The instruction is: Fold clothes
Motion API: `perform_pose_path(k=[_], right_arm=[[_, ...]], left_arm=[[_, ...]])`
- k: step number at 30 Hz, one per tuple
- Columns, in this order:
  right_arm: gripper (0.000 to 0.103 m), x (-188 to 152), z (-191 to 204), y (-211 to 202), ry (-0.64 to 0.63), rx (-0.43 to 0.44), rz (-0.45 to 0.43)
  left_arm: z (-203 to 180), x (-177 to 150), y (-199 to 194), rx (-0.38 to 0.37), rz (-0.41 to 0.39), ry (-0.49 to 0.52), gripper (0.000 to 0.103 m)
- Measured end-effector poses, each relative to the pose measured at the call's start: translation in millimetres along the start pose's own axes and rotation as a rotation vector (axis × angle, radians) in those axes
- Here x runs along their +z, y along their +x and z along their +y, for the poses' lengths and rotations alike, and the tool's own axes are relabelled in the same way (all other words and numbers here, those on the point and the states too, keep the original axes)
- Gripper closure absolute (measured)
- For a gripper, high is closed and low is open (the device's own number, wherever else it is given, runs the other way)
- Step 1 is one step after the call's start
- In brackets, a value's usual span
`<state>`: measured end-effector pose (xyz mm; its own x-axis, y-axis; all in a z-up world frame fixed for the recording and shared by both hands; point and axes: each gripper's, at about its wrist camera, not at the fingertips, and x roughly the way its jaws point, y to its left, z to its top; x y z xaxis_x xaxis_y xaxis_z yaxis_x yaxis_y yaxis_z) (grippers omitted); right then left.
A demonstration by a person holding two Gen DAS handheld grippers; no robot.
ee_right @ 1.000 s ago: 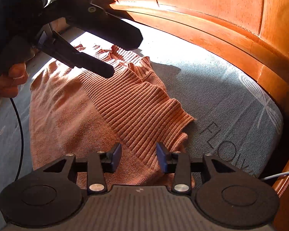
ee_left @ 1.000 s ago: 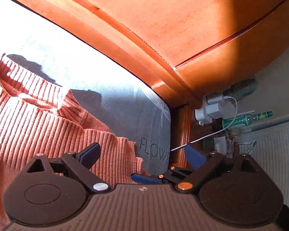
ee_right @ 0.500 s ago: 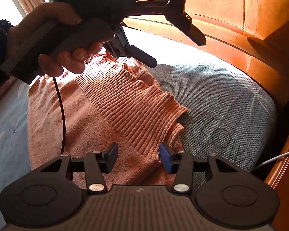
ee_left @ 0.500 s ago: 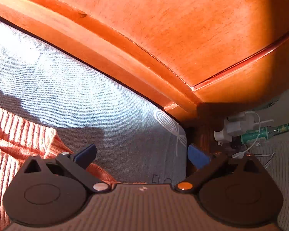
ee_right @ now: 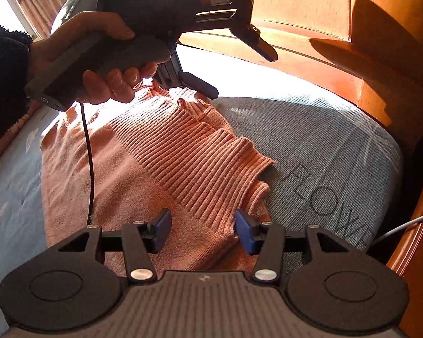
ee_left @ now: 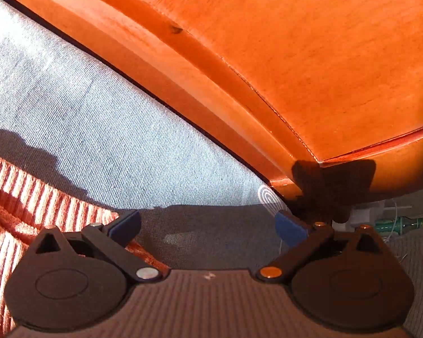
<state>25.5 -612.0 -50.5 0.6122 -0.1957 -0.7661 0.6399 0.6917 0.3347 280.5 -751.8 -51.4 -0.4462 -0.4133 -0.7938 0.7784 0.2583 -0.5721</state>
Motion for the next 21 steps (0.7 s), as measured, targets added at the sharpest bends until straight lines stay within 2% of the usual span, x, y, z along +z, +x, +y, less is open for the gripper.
perform_pose_path(k=[7, 11, 13, 16, 17, 19, 21], right_arm=[[0.048, 1.7, 1.9, -2.0, -0.018, -0.04, 0.016], [0.048, 2.2, 2.5, -1.6, -0.03, -0.066, 0.032], [0.048, 2.5, 2.8, -1.4, -0.036, -0.079, 0.04], [0.048, 2.6, 4.3, -1.8, -0.047, -0.091, 0.051], [0.046, 1.5, 8.9, -4.6, -0.061, -0.065, 0.053], [0.039, -1.1, 18.9, -4.8, -0.102, -0.04, 0.066], [0.036, -4.2, 24.5, 0.0, -0.138, -0.048, 0.088]], left_arm=[[-7.1, -37.0, -36.6, 0.041, -0.014, 0.083, 0.003], [2.1, -65.3, -68.3, 0.128, -0.041, 0.129, 0.003], [5.8, -80.7, -78.6, 0.113, -0.054, 0.104, 0.003], [11.2, -108.2, -84.0, 0.026, -0.044, 0.013, 0.003], [11.2, -116.9, -81.6, 0.006, -0.039, -0.004, 0.003], [15.0, -135.3, -74.5, -0.006, -0.016, -0.037, 0.003], [21.1, -147.8, -68.1, -0.004, -0.015, -0.053, 0.003]])
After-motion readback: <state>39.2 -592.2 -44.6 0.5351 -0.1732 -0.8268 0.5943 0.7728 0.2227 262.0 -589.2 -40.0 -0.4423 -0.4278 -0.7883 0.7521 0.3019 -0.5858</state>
